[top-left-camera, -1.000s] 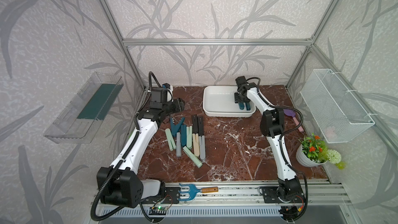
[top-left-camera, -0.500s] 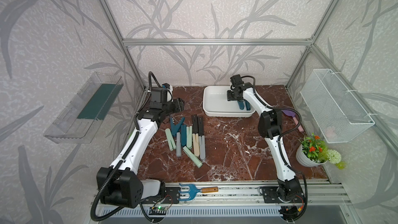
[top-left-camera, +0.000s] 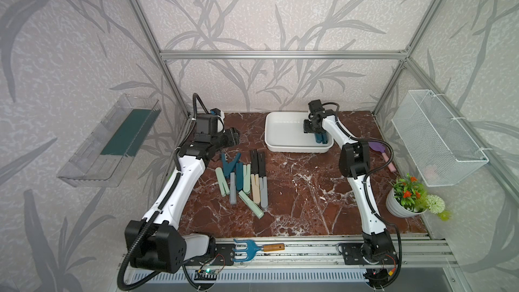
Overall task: Put the pruning pliers into the storage box
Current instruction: Adjust the pruning pliers in the storage box, then pick up the pruning pliers from the center of the board.
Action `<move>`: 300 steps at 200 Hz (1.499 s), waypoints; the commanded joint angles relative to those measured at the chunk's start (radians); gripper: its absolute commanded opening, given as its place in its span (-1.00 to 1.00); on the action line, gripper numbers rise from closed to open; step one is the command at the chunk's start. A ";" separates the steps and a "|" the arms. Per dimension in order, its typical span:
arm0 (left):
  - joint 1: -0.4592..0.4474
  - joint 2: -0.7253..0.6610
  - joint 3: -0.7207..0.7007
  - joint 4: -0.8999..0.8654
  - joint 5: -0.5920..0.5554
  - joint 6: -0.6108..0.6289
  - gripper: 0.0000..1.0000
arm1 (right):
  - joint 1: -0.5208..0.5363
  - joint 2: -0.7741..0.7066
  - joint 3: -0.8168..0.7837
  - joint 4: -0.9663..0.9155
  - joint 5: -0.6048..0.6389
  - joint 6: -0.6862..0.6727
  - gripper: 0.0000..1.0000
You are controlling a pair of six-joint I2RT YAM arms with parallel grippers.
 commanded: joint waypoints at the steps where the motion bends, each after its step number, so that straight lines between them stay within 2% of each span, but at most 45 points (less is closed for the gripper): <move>1: 0.000 0.007 0.006 -0.006 0.008 0.015 0.22 | -0.021 0.004 0.037 -0.008 -0.032 -0.021 0.01; 43: -0.015 0.028 0.007 -0.018 -0.028 0.009 0.23 | -0.022 -0.054 0.058 0.004 -0.216 -0.029 0.10; 76: -0.090 0.061 0.016 -0.035 -0.109 0.015 0.24 | -0.008 -0.172 -0.018 0.071 -0.295 -0.003 0.12; 103: -0.168 0.121 0.034 -0.059 -0.193 0.004 0.25 | 0.015 -0.302 -0.144 0.128 -0.263 -0.009 0.11; 118: -0.204 0.158 0.039 -0.060 -0.230 -0.028 0.26 | 0.030 -0.392 -0.248 0.160 -0.199 -0.011 0.11; 143: -0.258 0.232 0.050 -0.064 -0.295 -0.092 0.26 | 0.079 -0.590 -0.558 0.319 -0.112 0.007 0.11; 154: -0.270 0.263 0.059 -0.072 -0.316 -0.109 0.26 | 0.120 -0.672 -0.681 0.374 -0.089 0.019 0.11; 179: -0.269 0.297 0.073 -0.066 -0.341 -0.149 0.25 | 0.258 -0.770 -0.839 0.384 0.025 0.049 0.14; 198: -0.251 0.311 0.067 -0.053 -0.317 -0.149 0.26 | 0.343 -0.798 -0.941 0.421 0.031 0.132 0.17; 226: -0.201 0.357 0.054 -0.036 -0.246 -0.160 0.26 | 0.431 -0.774 -0.996 0.445 0.038 0.204 0.18; 300: -0.182 0.593 0.183 -0.101 -0.243 -0.158 0.23 | 0.437 -0.783 -1.063 0.455 -0.025 0.253 0.14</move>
